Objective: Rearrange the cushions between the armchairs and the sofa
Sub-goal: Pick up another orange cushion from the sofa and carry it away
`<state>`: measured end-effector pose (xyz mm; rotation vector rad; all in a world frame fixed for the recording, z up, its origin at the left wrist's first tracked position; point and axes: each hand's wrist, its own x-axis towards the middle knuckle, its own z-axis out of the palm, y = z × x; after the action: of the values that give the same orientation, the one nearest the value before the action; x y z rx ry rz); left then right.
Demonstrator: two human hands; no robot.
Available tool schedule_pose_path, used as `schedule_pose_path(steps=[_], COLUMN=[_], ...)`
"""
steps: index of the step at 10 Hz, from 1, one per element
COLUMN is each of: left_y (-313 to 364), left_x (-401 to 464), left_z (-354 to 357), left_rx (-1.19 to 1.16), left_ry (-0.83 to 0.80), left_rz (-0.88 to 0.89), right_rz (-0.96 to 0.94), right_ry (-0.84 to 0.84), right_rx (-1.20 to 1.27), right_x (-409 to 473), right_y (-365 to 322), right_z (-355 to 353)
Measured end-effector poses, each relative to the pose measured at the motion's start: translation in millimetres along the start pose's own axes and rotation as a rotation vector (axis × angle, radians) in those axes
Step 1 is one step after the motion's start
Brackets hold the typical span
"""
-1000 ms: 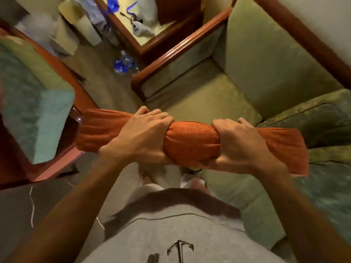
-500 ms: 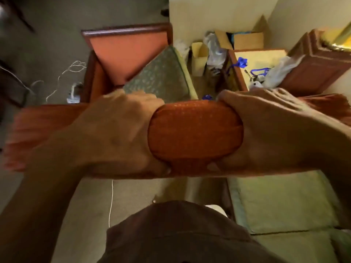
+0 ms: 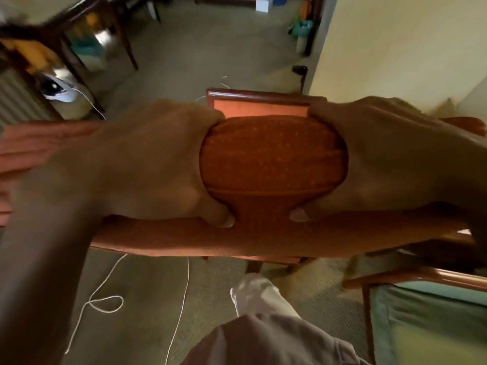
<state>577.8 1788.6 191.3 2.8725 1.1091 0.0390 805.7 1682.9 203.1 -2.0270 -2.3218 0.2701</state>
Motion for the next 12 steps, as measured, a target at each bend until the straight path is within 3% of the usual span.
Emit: schedule_pose_path(steps=[1,3,4,6,10,12], left_y=[-27.2,-74.0,-94.8,-136.0,-177.1,-230.8], left_x=[44.9,171.0,241.7,350.9,558.4,581.6], left_z=[-4.6,-30.7,-32.2,-14.2,235.1,311.8], left_rx=[0.009,0.060,0.139,0.003,0.000,-0.071], left_ry=[0.001,0.080,0.074,0.024,-0.175,-0.186], left_rz=[-0.008,-0.100,-0.086,0.022,0.199,0.109], right_rz=[0.001,-0.058,-0.087,-0.053,0.243,0.224], right_ry=[-0.052,0.063,0.105,0.194,-0.053,-0.023], right_rx=[-0.016,-0.057,-0.060,-0.003,0.118,0.108], right_x=[61.7,175.2,222.0,318.8,442.6,500.2], right_y=[25.2,102.8,140.1,216.1,381.2,395.8], right_z=[-6.7,-42.9,-56.1,-42.6,165.2,233.9])
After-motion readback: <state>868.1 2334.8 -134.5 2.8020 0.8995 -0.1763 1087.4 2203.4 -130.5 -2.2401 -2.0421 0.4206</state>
